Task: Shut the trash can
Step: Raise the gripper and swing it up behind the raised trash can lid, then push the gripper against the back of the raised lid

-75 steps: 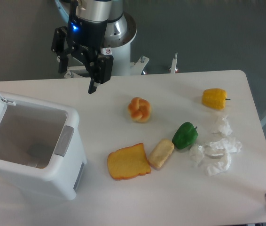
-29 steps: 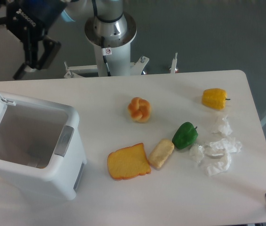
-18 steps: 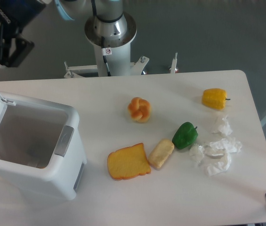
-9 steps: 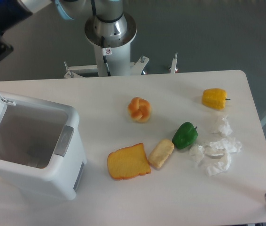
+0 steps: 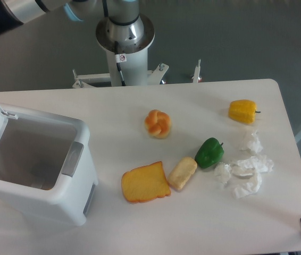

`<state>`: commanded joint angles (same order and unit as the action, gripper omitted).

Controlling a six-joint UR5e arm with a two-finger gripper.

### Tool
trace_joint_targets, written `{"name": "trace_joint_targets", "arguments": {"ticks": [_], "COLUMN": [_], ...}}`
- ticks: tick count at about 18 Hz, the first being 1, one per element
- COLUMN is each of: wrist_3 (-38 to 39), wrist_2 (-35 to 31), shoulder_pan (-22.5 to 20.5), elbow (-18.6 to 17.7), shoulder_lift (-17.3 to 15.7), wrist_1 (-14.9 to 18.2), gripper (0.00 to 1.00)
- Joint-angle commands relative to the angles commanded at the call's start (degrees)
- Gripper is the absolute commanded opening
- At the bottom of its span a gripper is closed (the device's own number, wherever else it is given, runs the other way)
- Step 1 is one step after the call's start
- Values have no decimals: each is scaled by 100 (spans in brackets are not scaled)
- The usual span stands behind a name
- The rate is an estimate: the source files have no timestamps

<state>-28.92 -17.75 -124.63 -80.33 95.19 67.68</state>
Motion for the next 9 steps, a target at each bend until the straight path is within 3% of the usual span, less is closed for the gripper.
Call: {"name": "trace_joint_targets", "arguments": {"ticks": [9], "wrist_3": [114], "wrist_2": [-9], "shoulder_pan": [281], "elbow": [-43], "shoulder_lift": [97], "wrist_1": [0], "gripper": [100]}}
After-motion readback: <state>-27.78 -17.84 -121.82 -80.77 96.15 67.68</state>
